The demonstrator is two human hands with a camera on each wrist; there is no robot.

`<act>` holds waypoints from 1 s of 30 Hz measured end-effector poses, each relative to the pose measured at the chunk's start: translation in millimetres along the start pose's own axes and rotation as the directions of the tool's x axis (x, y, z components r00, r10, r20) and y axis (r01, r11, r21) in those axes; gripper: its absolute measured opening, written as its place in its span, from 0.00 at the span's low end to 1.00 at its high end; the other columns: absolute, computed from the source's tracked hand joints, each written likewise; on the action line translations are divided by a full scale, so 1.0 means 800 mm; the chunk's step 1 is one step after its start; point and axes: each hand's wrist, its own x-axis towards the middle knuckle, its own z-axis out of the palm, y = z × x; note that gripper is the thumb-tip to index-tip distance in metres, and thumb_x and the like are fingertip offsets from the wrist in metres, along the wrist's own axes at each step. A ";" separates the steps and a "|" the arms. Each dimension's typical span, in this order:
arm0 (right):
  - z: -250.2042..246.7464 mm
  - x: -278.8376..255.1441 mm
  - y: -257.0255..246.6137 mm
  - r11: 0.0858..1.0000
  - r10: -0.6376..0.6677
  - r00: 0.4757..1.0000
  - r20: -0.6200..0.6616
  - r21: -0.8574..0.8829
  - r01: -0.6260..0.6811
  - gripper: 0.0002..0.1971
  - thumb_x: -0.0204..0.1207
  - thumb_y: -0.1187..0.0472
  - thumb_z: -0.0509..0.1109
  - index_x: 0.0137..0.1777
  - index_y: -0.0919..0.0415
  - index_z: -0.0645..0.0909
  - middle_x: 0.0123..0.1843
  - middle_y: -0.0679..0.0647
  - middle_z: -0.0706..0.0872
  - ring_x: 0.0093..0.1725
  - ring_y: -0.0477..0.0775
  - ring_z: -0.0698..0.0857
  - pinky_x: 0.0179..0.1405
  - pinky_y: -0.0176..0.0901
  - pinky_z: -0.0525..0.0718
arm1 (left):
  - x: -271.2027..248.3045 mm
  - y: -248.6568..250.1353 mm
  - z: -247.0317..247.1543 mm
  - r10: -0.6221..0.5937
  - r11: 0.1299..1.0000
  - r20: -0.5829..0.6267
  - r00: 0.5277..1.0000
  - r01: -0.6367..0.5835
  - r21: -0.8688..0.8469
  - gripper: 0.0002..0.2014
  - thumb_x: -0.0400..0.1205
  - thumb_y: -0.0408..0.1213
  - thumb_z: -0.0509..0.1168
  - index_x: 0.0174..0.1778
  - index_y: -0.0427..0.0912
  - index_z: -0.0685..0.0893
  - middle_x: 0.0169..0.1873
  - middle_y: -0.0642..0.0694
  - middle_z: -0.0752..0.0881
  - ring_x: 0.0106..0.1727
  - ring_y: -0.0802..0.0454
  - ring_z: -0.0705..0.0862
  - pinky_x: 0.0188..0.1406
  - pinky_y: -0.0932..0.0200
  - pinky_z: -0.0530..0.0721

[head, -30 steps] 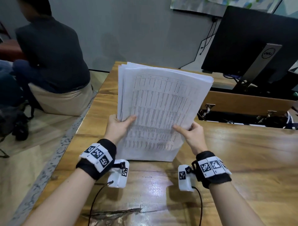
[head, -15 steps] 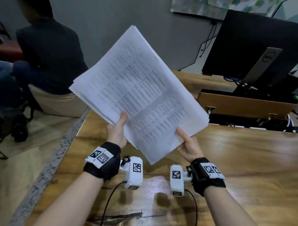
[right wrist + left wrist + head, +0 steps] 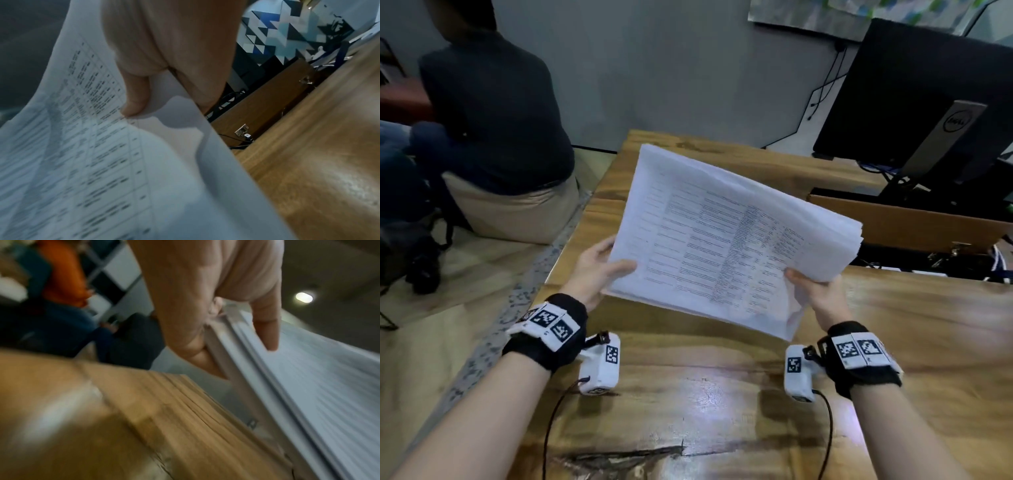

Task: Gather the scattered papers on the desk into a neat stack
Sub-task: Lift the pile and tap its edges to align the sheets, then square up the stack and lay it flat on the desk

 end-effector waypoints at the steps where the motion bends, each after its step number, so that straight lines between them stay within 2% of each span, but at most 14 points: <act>1: 0.001 0.001 0.000 1.000 -0.011 1.000 -0.002 -0.017 0.011 0.16 0.69 0.79 0.71 0.46 0.56 0.81 0.46 0.49 0.86 0.45 0.45 0.85 0.42 0.38 0.85 | 0.001 0.000 0.006 0.006 0.995 -0.013 1.000 -0.005 0.095 0.24 0.72 0.19 0.69 0.64 0.34 0.77 0.58 0.37 0.86 0.54 0.42 0.87 0.51 0.52 0.87; 3: 0.009 0.000 0.001 1.000 -0.024 1.000 0.005 -0.001 0.024 0.15 0.70 0.79 0.71 0.49 0.60 0.80 0.43 0.46 0.88 0.39 0.38 0.87 0.34 0.29 0.85 | 0.004 -0.002 0.019 0.038 0.983 -0.083 0.996 -0.022 0.180 0.21 0.71 0.20 0.70 0.61 0.34 0.79 0.55 0.39 0.85 0.56 0.41 0.84 0.57 0.50 0.82; 5: 0.017 -0.001 0.000 0.998 -0.057 0.998 -0.002 0.020 0.058 0.15 0.70 0.79 0.70 0.53 0.63 0.79 0.43 0.46 0.88 0.37 0.31 0.87 0.34 0.26 0.84 | 0.006 -0.006 0.029 0.092 0.979 -0.136 0.986 -0.064 0.195 0.23 0.70 0.25 0.73 0.62 0.32 0.80 0.54 0.42 0.85 0.56 0.45 0.84 0.59 0.54 0.80; 7: 0.021 -0.002 -0.003 0.994 -0.090 0.996 -0.017 0.057 0.091 0.16 0.71 0.79 0.70 0.56 0.64 0.78 0.48 0.48 0.86 0.40 0.32 0.87 0.37 0.27 0.85 | 0.004 -0.008 0.033 0.142 0.974 -0.179 0.974 -0.105 0.201 0.24 0.70 0.31 0.75 0.62 0.34 0.80 0.54 0.48 0.86 0.56 0.52 0.84 0.55 0.63 0.79; 10: 0.020 -0.004 -0.006 0.990 -0.127 0.992 -0.014 0.067 0.127 0.17 0.70 0.79 0.70 0.57 0.62 0.79 0.50 0.48 0.87 0.44 0.34 0.88 0.42 0.29 0.86 | -0.006 -0.007 0.031 0.231 0.967 -0.190 0.954 -0.204 0.152 0.17 0.72 0.24 0.72 0.54 0.41 0.83 0.44 0.55 0.85 0.46 0.64 0.83 0.41 0.79 0.80; 11: 0.019 -0.006 -0.004 0.990 -0.128 0.992 -0.010 0.052 0.129 0.17 0.70 0.78 0.71 0.55 0.61 0.80 0.50 0.49 0.87 0.45 0.36 0.88 0.42 0.31 0.86 | -0.007 -0.008 0.029 0.241 0.967 -0.207 0.948 -0.218 0.129 0.16 0.71 0.25 0.73 0.52 0.43 0.83 0.44 0.53 0.85 0.46 0.63 0.83 0.42 0.77 0.81; 13: 0.018 -0.011 0.006 0.994 -0.105 0.994 -0.017 0.031 0.106 0.16 0.66 0.77 0.75 0.50 0.59 0.83 0.46 0.47 0.90 0.44 0.39 0.89 0.41 0.33 0.87 | -0.011 -0.010 0.022 0.244 0.969 -0.258 0.935 -0.225 0.100 0.21 0.67 0.30 0.78 0.54 0.42 0.80 0.48 0.49 0.85 0.48 0.56 0.85 0.49 0.66 0.84; 14: 0.018 -0.014 0.011 0.996 -0.080 0.997 -0.022 0.030 0.081 0.16 0.64 0.77 0.76 0.48 0.59 0.84 0.43 0.46 0.91 0.43 0.40 0.89 0.40 0.34 0.87 | -0.014 -0.010 0.021 0.249 0.968 -0.266 0.931 -0.234 0.088 0.22 0.66 0.31 0.79 0.53 0.42 0.80 0.47 0.49 0.85 0.48 0.56 0.86 0.47 0.66 0.85; 17: 0.018 -0.019 0.020 0.998 -0.021 0.999 -0.033 0.066 0.023 0.15 0.62 0.76 0.78 0.46 0.61 0.86 0.40 0.46 0.93 0.42 0.43 0.91 0.38 0.35 0.87 | -0.020 -0.008 0.017 0.306 0.952 -0.215 0.927 -0.296 0.080 0.14 0.68 0.27 0.77 0.40 0.49 0.82 0.40 0.54 0.86 0.34 0.71 0.87 0.32 0.77 0.82; 20: 0.019 -0.017 0.018 0.996 -0.014 0.998 -0.060 0.092 0.019 0.16 0.60 0.74 0.79 0.48 0.62 0.86 0.43 0.48 0.92 0.43 0.46 0.91 0.39 0.37 0.88 | -0.023 -0.006 0.016 0.331 0.943 -0.191 0.924 -0.319 0.093 0.13 0.68 0.27 0.77 0.39 0.48 0.84 0.37 0.56 0.88 0.33 0.73 0.86 0.31 0.77 0.82; 22: 0.023 -0.015 0.015 0.996 -0.012 0.996 -0.087 0.088 0.019 0.16 0.61 0.75 0.79 0.49 0.63 0.86 0.44 0.50 0.92 0.43 0.46 0.90 0.39 0.37 0.87 | -0.022 -0.005 0.016 0.326 0.944 -0.174 0.929 -0.312 0.104 0.13 0.68 0.26 0.77 0.38 0.48 0.84 0.29 0.60 0.90 0.34 0.73 0.87 0.32 0.77 0.83; 25: 0.027 -0.014 0.009 0.995 -0.030 0.989 -0.147 0.089 0.043 0.14 0.62 0.75 0.79 0.46 0.63 0.86 0.37 0.46 0.92 0.39 0.43 0.90 0.39 0.36 0.86 | -0.022 0.001 0.020 0.355 0.934 -0.156 0.922 -0.340 0.115 0.12 0.68 0.27 0.76 0.39 0.48 0.85 0.27 0.68 0.89 0.35 0.72 0.87 0.34 0.77 0.83; 28: 0.028 -0.015 -0.002 0.990 -0.066 0.984 -0.168 0.111 0.085 0.13 0.63 0.77 0.77 0.44 0.63 0.85 0.34 0.43 0.92 0.38 0.40 0.90 0.37 0.33 0.86 | -0.025 0.009 0.020 0.393 0.919 -0.190 0.900 -0.383 0.092 0.11 0.69 0.27 0.75 0.37 0.48 0.85 0.26 0.68 0.89 0.34 0.72 0.87 0.35 0.76 0.83; 30: 0.027 -0.017 -0.004 0.989 -0.073 0.984 -0.160 0.117 0.092 0.13 0.63 0.77 0.77 0.45 0.63 0.85 0.35 0.44 0.93 0.38 0.39 0.90 0.36 0.32 0.85 | -0.028 0.009 0.019 0.409 0.913 -0.194 0.892 -0.399 0.087 0.11 0.69 0.27 0.76 0.38 0.48 0.85 0.28 0.64 0.90 0.34 0.72 0.87 0.34 0.77 0.82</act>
